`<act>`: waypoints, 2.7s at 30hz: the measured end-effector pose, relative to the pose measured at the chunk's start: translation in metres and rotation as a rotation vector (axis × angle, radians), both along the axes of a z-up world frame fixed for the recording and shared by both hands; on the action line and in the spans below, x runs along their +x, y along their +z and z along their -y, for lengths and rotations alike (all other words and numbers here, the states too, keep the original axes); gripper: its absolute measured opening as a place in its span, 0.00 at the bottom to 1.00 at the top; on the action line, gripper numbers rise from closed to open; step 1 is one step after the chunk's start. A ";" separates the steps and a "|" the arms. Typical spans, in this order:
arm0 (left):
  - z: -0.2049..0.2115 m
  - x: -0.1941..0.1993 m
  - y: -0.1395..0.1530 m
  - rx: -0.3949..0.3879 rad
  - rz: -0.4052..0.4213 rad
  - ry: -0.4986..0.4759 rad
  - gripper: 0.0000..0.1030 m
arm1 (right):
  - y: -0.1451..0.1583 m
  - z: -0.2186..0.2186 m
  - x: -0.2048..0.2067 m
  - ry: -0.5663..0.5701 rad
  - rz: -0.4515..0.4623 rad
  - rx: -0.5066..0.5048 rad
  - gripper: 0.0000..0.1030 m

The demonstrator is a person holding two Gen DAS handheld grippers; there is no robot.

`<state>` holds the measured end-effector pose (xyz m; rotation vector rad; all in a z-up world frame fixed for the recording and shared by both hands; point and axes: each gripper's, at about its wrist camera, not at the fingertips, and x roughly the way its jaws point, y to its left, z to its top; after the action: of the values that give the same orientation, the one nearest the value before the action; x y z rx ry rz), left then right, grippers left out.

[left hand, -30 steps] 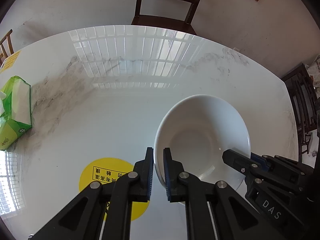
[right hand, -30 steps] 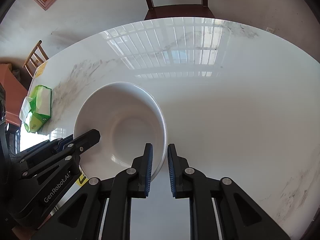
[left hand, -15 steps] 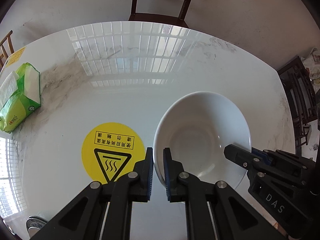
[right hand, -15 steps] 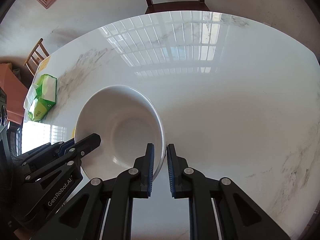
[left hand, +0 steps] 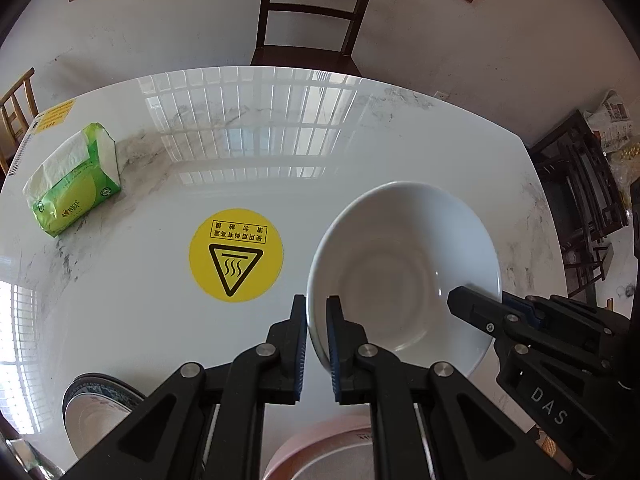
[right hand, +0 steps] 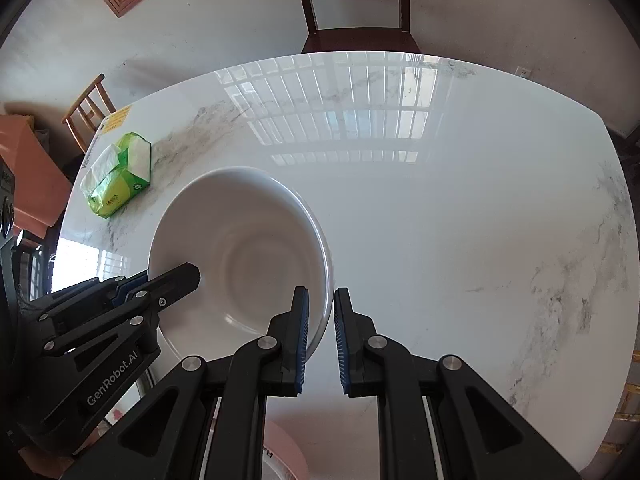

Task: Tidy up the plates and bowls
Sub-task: 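Close left tool on Dog bowl rim while right tool closes on its rim, then carry the Dog bowl with both tools and lower it into the white bowl, then open both tools and close them on the pink bowl rim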

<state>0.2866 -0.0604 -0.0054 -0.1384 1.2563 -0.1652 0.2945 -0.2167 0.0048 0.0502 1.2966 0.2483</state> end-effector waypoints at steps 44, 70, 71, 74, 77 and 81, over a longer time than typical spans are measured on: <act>-0.020 -0.157 -0.030 -0.021 -0.106 -0.042 0.09 | -0.022 -0.019 -0.180 0.091 -0.101 -0.023 0.13; -0.019 -0.157 -0.037 -0.005 -0.064 -0.034 0.09 | -0.029 -0.017 -0.184 0.078 -0.088 0.003 0.19; -0.020 -0.156 -0.037 -0.009 -0.063 -0.033 0.09 | -0.028 -0.016 -0.185 0.078 -0.085 0.004 0.20; -0.021 -0.157 -0.034 -0.017 -0.040 -0.028 0.09 | -0.028 -0.012 -0.186 0.065 -0.085 0.033 0.21; -0.021 -0.160 -0.028 -0.006 -0.001 -0.033 0.09 | -0.027 -0.008 -0.187 0.050 -0.078 0.063 0.23; -0.022 -0.163 -0.023 -0.021 0.021 -0.035 0.09 | -0.022 -0.003 -0.191 0.029 -0.044 0.095 0.25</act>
<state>0.1236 -0.0381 -0.0282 -0.1325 1.2365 -0.2096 0.1031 -0.2136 -0.0172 0.1184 1.3295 0.3353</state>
